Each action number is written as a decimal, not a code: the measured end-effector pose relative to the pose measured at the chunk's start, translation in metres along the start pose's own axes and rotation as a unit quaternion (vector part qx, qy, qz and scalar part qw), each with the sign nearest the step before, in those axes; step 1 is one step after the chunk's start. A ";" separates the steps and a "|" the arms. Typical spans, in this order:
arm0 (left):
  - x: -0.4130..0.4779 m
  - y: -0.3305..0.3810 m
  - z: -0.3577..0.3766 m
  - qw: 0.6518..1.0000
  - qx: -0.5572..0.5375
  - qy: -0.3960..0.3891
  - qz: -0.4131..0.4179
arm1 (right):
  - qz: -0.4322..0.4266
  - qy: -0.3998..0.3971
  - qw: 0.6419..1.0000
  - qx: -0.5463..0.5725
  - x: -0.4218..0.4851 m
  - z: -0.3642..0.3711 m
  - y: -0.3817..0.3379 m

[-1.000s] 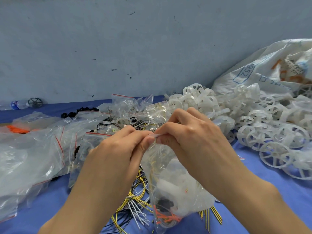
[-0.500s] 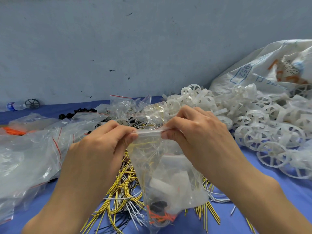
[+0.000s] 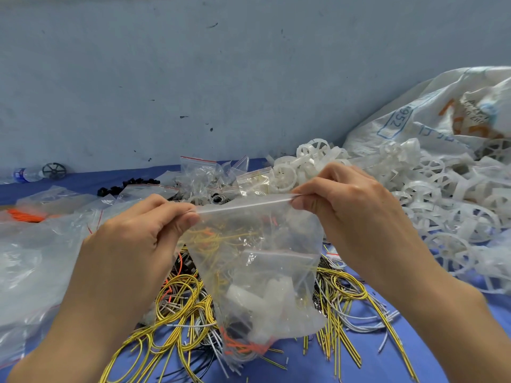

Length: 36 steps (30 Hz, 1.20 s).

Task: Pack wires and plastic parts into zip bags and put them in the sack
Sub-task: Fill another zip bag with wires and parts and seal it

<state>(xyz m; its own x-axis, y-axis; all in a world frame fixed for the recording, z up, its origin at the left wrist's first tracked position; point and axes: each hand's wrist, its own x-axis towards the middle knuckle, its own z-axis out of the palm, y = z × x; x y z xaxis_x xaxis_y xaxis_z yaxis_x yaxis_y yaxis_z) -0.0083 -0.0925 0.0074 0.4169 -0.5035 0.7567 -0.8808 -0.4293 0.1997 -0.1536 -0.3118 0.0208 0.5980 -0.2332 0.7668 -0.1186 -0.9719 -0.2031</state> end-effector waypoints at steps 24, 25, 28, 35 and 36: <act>0.097 0.134 0.068 0.978 -0.171 -0.043 0.113 | 0.312 0.113 0.877 0.348 -0.010 -0.108 0.118; 0.116 0.158 0.086 0.972 -0.201 -0.063 0.100 | 0.331 0.134 0.866 0.349 -0.008 -0.119 0.139; 0.178 0.228 0.143 0.955 -0.229 -0.178 0.064 | 0.372 0.196 0.860 0.288 0.003 -0.159 0.199; 0.311 0.381 0.229 0.959 -0.251 -0.084 0.100 | 0.187 0.351 0.917 -0.039 0.041 -0.250 0.266; 0.319 0.394 0.242 0.966 -0.224 -0.056 0.115 | 0.165 0.351 0.919 -0.073 0.037 -0.246 0.273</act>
<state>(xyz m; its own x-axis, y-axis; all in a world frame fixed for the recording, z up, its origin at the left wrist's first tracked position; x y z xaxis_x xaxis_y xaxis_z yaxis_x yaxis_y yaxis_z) -0.1684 -0.6037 0.1767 0.1989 -0.6357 0.7458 -0.9512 0.0579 0.3031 -0.3589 -0.5937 0.1439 -0.1424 -0.4279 0.8925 -0.3373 -0.8268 -0.4502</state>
